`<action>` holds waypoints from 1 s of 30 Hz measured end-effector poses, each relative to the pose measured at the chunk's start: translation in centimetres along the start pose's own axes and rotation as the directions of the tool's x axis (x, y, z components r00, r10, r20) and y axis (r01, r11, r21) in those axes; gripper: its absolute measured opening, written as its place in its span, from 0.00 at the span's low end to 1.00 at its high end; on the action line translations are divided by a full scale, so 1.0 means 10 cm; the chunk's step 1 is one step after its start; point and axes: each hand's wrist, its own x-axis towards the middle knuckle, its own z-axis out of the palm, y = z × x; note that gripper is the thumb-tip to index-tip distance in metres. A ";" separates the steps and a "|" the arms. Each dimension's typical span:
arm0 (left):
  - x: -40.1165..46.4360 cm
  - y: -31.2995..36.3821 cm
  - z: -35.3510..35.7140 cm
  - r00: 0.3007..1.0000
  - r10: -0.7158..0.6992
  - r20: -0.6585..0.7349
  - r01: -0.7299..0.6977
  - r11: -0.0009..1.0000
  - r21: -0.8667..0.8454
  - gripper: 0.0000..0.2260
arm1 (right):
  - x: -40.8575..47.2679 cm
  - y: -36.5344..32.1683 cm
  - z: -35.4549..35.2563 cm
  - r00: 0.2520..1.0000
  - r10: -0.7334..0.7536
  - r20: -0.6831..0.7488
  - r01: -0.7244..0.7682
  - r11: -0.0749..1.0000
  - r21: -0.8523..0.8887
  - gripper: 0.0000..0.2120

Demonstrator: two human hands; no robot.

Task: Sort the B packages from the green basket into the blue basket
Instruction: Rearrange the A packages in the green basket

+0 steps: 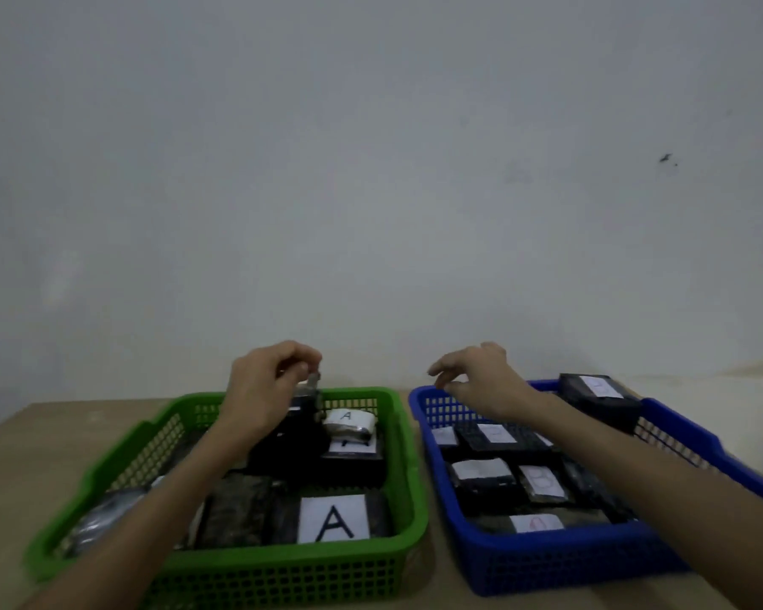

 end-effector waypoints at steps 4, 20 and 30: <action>-0.22 -0.43 -0.46 0.990 -0.139 -0.037 0.139 0.990 -0.001 0.13 | 0.15 -0.72 0.38 0.982 -0.186 0.013 0.185 0.980 0.069 0.13; -0.75 -1.13 -0.91 0.938 -0.344 -0.027 0.342 0.937 -0.068 0.10 | 0.33 -1.66 1.47 0.955 -0.268 0.128 0.186 0.875 0.447 0.06; -0.79 -1.12 -0.93 0.939 -0.334 -0.079 0.334 0.942 -0.003 0.13 | 0.10 -1.95 1.31 0.790 -0.581 0.196 0.396 0.727 0.561 0.25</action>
